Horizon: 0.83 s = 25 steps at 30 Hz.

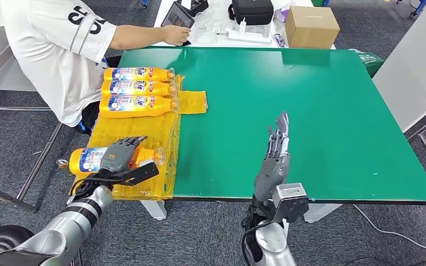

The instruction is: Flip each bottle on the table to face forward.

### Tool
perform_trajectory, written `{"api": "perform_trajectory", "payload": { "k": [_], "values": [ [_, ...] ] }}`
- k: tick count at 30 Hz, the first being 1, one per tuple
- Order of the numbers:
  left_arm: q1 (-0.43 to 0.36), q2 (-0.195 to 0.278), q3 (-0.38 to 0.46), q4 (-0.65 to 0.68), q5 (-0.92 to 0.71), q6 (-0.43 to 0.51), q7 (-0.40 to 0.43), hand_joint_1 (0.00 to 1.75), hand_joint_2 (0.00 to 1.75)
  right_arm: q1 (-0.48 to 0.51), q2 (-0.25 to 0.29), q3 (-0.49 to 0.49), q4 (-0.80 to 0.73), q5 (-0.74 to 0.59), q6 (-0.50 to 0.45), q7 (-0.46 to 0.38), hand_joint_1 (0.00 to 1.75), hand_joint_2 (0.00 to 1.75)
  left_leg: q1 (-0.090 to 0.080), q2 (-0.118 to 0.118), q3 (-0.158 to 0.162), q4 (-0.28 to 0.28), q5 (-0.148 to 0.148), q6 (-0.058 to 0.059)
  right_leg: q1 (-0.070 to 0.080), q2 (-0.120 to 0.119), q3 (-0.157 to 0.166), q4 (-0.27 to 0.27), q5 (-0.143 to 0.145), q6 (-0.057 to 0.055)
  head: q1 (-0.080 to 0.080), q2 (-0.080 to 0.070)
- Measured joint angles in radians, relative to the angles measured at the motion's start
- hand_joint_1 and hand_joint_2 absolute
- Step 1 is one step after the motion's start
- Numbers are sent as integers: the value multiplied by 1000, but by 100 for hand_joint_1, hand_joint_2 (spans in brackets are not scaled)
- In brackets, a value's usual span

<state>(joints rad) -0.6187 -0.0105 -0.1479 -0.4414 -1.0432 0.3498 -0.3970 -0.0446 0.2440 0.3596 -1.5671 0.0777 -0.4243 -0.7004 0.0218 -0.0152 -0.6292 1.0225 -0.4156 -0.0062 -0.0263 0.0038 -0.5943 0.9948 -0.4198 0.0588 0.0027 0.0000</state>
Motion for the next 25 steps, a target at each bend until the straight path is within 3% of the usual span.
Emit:
{"api": "perform_trajectory", "payload": {
  "k": [3,8,12,19,22,24,25],
  "values": [
    [1,-4,38,-1,72,-96,-37,0,0,0,2,-4,15,4,12,0,0,0,0,0,3,0,0,0,0,0,3,0,0,0,0,0],
    [6,-16,89,-4,132,-169,-70,0,0,-3,7,-13,39,6,27,0,0,0,0,-1,6,0,0,0,0,-1,7,0,-1,0,0,0],
    [6,-20,118,-4,176,-225,-77,0,0,-3,9,-20,53,6,25,0,0,0,0,-2,8,0,0,0,0,-1,10,0,-1,0,0,0],
    [-8,-24,186,-5,340,-426,-64,0,0,-9,15,-32,77,-1,29,0,0,0,0,-4,13,0,0,0,0,-2,15,0,-1,0,0,0],
    [-9,-33,223,-7,416,-459,-77,0,0,-16,17,-38,90,-4,30,0,0,0,0,-4,13,0,0,0,0,-2,15,0,-1,0,0,0],
    [-5,-44,248,-14,467,-448,-96,0,87,-16,20,-40,96,-3,31,0,0,0,0,-4,13,0,0,0,0,-2,15,0,-1,0,0,0],
    [-3,-46,254,-17,478,-445,-101,0,116,-16,21,-41,97,-2,31,0,0,0,0,-4,13,0,0,0,0,-2,14,0,-1,0,0,0]
  ]
}}
